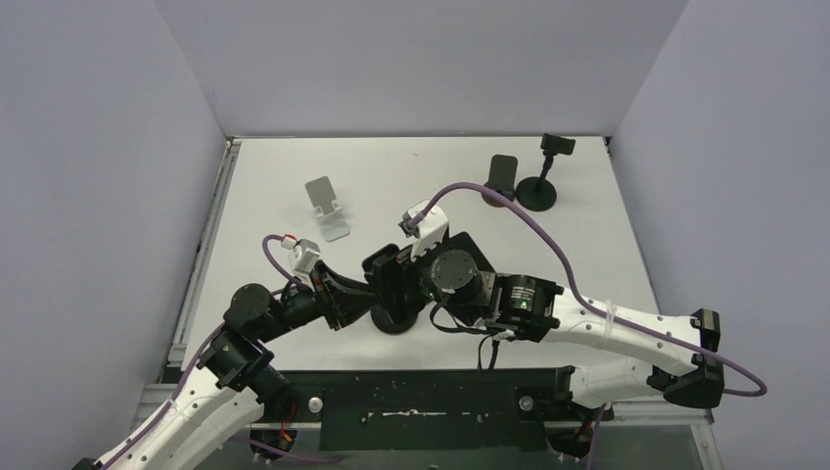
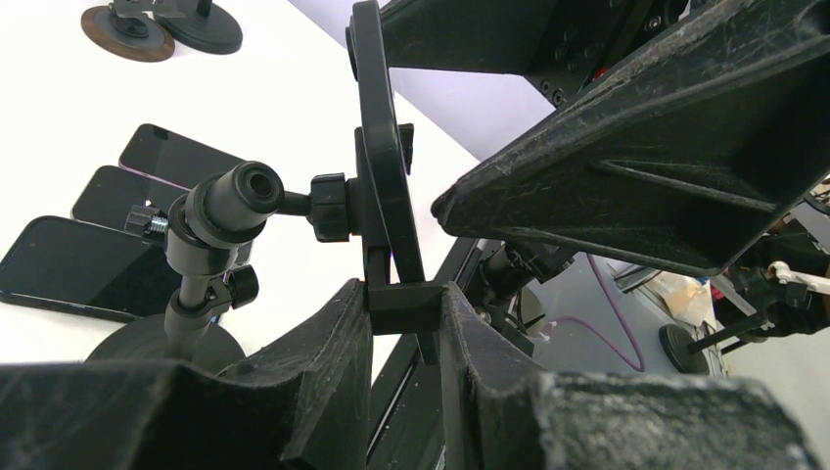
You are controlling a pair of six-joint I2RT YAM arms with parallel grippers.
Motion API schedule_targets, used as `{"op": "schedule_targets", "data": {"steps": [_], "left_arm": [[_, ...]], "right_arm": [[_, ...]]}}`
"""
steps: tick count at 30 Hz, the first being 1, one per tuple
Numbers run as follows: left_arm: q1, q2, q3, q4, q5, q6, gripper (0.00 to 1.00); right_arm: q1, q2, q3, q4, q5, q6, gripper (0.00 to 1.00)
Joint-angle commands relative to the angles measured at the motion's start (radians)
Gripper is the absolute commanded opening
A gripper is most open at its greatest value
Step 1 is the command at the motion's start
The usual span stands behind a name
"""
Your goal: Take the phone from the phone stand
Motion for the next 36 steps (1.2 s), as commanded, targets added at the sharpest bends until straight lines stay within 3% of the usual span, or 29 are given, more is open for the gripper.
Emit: {"op": "schedule_targets", "data": {"steps": [1, 13, 18, 24, 32, 36], "left_arm": [[-0.002, 0.011, 0.053, 0.036, 0.001, 0.01, 0.0], [-0.002, 0.014, 0.052, 0.037, 0.003, 0.01, 0.0], [-0.002, 0.014, 0.052, 0.037, 0.007, 0.009, 0.0], [-0.002, 0.011, 0.054, 0.032, 0.008, 0.01, 0.0], [-0.001, -0.019, -0.028, 0.068, -0.026, -0.006, 0.0], [-0.002, -0.044, -0.084, 0.123, -0.05, -0.039, 0.0]], "right_arm": [[0.005, 0.039, 0.097, -0.058, 0.038, -0.023, 1.0], [0.004, 0.162, 0.237, -0.258, 0.058, 0.036, 1.0], [0.005, 0.186, 0.254, -0.275, 0.072, 0.035, 0.93], [0.004, 0.196, 0.261, -0.272, 0.07, 0.02, 0.65], [-0.015, 0.123, 0.172, -0.226, 0.106, 0.043, 0.0], [-0.049, 0.063, 0.089, -0.182, 0.059, 0.062, 0.0]]}}
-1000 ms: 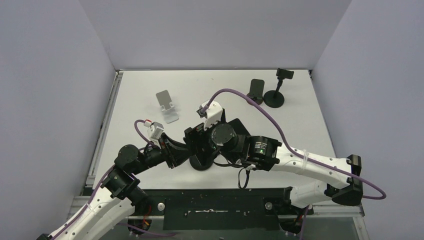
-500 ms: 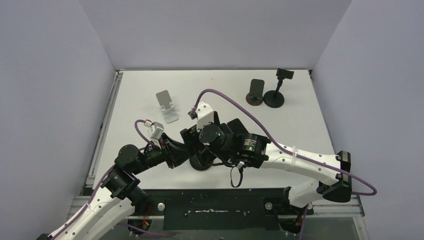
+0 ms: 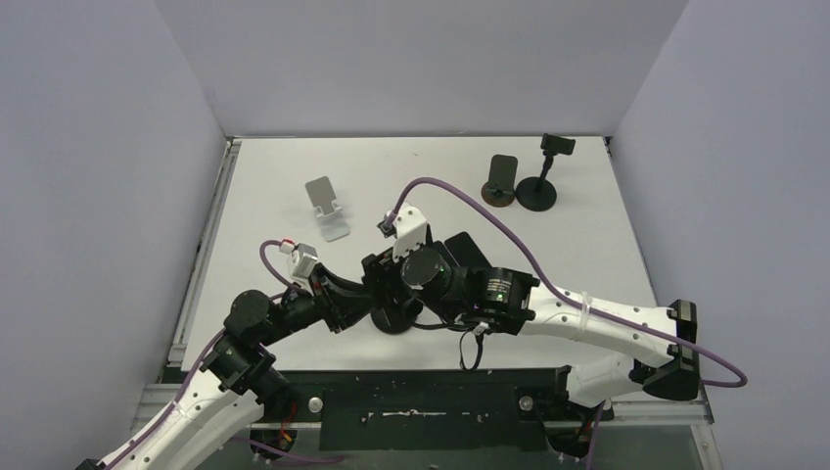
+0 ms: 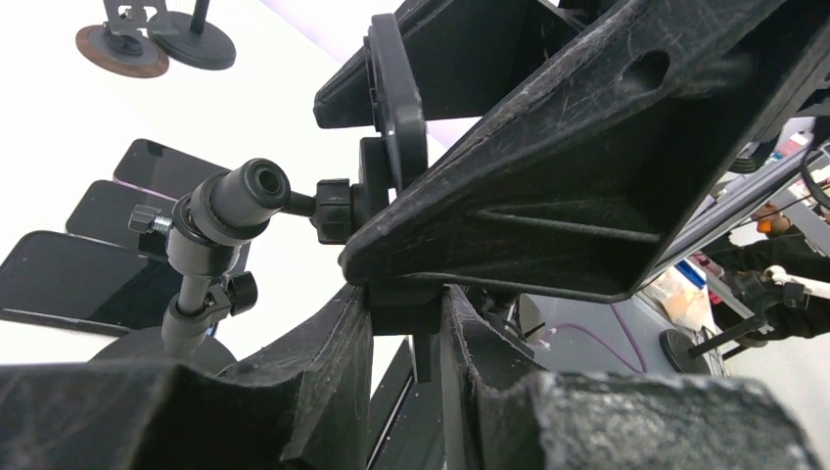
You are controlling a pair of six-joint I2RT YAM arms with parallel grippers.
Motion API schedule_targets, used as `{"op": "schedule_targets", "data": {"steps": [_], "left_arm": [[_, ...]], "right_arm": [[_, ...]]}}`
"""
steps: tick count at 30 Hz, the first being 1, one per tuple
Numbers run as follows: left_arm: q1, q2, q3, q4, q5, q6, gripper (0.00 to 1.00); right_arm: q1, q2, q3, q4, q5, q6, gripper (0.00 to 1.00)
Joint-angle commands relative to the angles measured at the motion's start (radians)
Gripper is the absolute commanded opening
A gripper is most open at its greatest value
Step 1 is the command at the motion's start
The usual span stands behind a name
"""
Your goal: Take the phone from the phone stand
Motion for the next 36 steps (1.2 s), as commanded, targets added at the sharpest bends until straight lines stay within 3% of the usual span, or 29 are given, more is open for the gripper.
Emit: {"op": "schedule_targets", "data": {"steps": [1, 20, 33, 36], "left_arm": [[0.001, -0.024, -0.048, 0.077, -0.055, -0.038, 0.0], [0.0, -0.029, -0.138, 0.231, -0.07, -0.16, 0.0], [0.0, -0.031, -0.125, 0.224, -0.044, -0.158, 0.0], [0.0, -0.029, -0.111, 0.218, -0.032, -0.153, 0.21]], "right_arm": [[-0.055, -0.095, -0.079, 0.021, 0.018, 0.02, 0.0], [-0.111, -0.285, -0.331, 0.305, -0.195, 0.051, 0.0], [-0.122, -0.357, -0.349, 0.412, -0.329, 0.07, 0.0], [-0.122, -0.363, -0.347, 0.419, -0.349, 0.075, 0.0]]}}
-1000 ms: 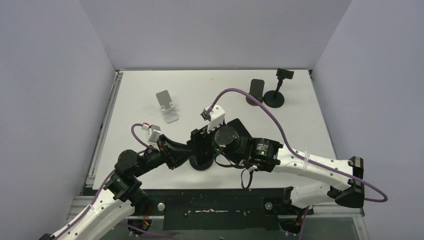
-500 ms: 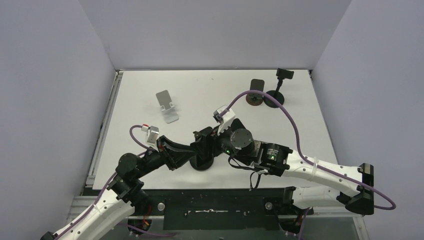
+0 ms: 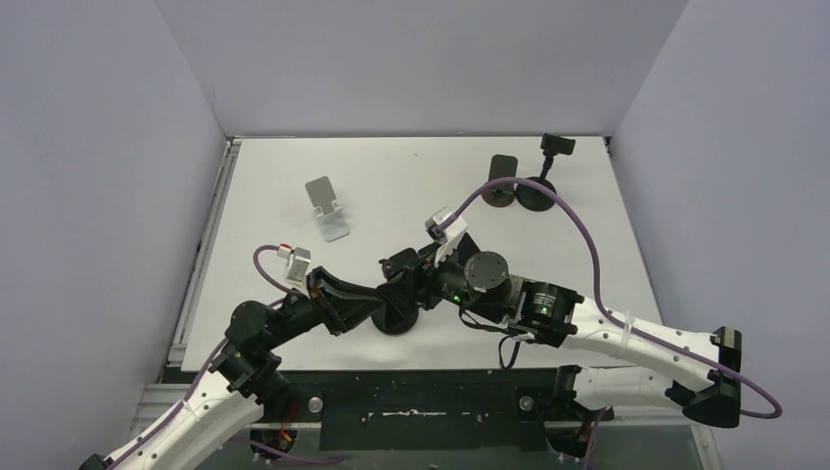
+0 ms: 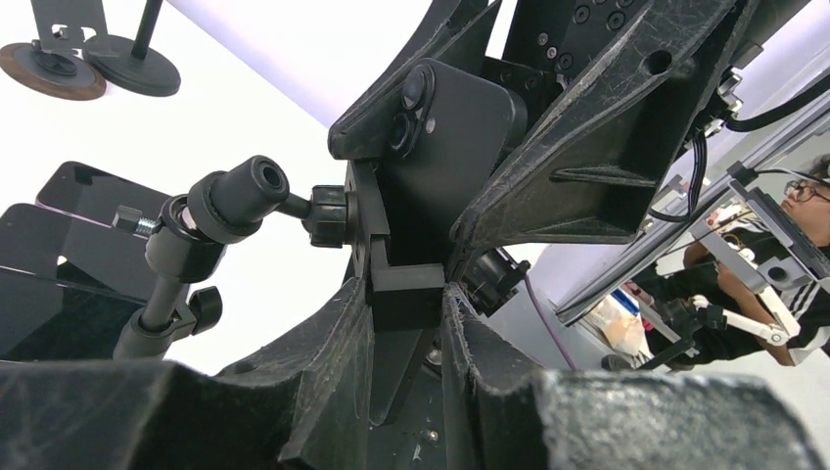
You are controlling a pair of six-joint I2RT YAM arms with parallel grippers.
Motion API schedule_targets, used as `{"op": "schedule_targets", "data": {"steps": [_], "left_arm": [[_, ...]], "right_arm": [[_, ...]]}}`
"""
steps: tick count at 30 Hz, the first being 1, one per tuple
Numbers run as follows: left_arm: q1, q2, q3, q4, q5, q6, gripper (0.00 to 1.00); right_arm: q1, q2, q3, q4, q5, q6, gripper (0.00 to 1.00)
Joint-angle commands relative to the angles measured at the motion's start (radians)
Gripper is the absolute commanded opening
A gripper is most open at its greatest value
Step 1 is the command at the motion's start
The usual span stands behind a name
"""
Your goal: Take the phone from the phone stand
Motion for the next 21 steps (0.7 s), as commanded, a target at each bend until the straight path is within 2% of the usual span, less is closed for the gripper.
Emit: {"op": "schedule_targets", "data": {"steps": [1, 4, 9, 13, 17, 21], "left_arm": [[0.011, -0.002, 0.023, -0.034, -0.033, 0.003, 0.28], [0.012, -0.003, 0.04, -0.056, -0.03, 0.02, 0.38], [0.012, -0.006, 0.061, -0.094, -0.036, 0.041, 0.45], [0.012, -0.023, 0.084, -0.137, -0.045, 0.067, 0.54], [0.012, -0.059, 0.173, -0.238, -0.099, 0.164, 0.71], [0.012, -0.073, 0.273, -0.3, -0.101, 0.277, 0.8]], "right_arm": [[-0.011, -0.07, 0.023, 0.079, -0.022, 0.028, 0.0], [-0.011, -0.076, 0.029, 0.087, -0.048, 0.03, 0.0], [-0.011, -0.089, 0.026, 0.111, -0.08, 0.039, 0.0], [-0.013, -0.102, 0.022, 0.144, -0.12, 0.044, 0.0], [-0.013, -0.116, 0.057, 0.114, -0.098, 0.032, 0.0], [-0.012, -0.116, 0.116, 0.042, -0.036, 0.004, 0.0]]}}
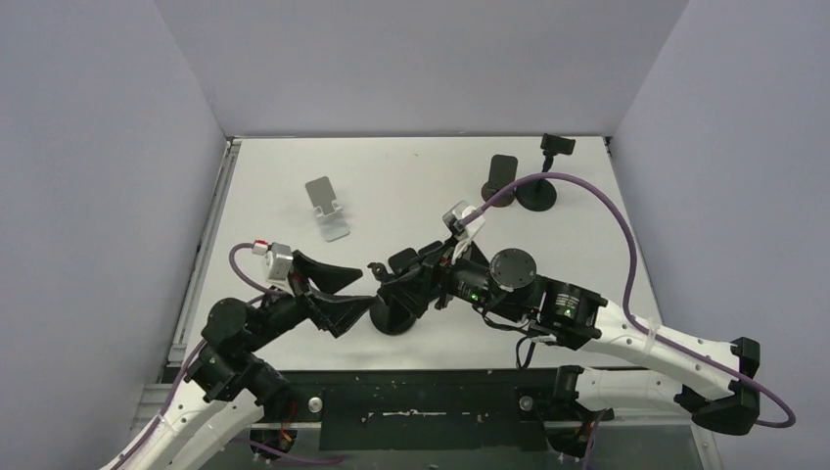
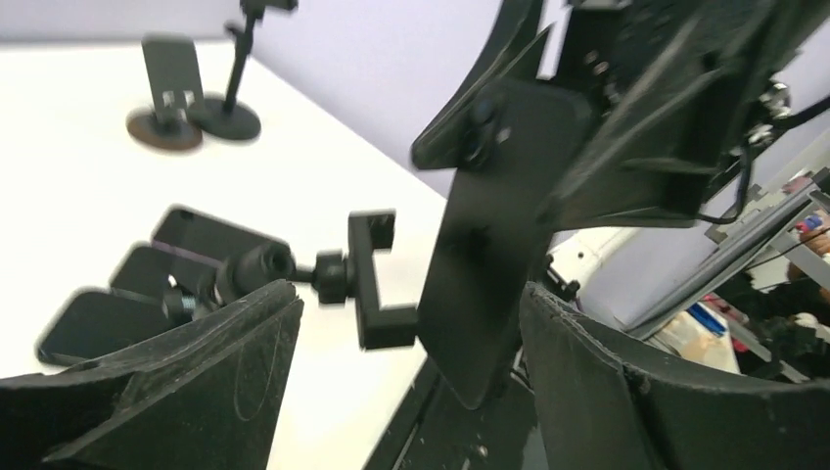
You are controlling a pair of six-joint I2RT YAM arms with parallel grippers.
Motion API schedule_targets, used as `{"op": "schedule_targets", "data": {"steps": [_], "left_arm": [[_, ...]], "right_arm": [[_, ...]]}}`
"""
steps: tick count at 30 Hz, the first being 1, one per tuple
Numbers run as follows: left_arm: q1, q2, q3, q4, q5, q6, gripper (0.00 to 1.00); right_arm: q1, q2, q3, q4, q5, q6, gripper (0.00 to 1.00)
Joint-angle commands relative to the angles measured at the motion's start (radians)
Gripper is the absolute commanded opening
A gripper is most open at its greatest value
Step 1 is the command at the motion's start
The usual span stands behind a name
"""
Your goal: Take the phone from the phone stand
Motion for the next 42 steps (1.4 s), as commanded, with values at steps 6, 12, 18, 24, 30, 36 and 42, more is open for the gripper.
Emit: {"op": "schedule_targets", "data": {"steps": [6, 12, 18, 24, 30, 36, 42], "left_arm": [[0.005, 0.089, 0.272, -0.056, 0.135, 0.251, 0.93], [0.004, 0.216, 0.342, -0.042, 0.208, 0.296, 0.97], [0.004, 0.283, 0.368, 0.03, 0.187, 0.313, 0.96], [0.002, 0.319, 0.398, 0.001, 0.163, 0.354, 0.79], [-0.003, 0.358, 0.427, -0.011, 0.164, 0.377, 0.45], [-0.014, 0.402, 0.48, -0.07, 0.133, 0.424, 0.4], [-0.018, 0.415, 0.493, -0.09, 0.106, 0.446, 0.09]], "right_arm": [[-0.005, 0.008, 0.203, -0.042, 0.096, -0.02, 0.0], [-0.005, 0.066, 0.286, -0.055, 0.103, -0.007, 0.0], [-0.006, 0.119, 0.34, -0.069, 0.101, -0.007, 0.0], [-0.006, 0.143, 0.376, -0.092, 0.117, -0.007, 0.0], [-0.006, 0.168, 0.41, -0.126, 0.151, 0.008, 0.0], [-0.006, 0.207, 0.472, -0.172, 0.188, 0.015, 0.0], [-0.006, 0.234, 0.495, -0.18, 0.195, 0.017, 0.0]]}}
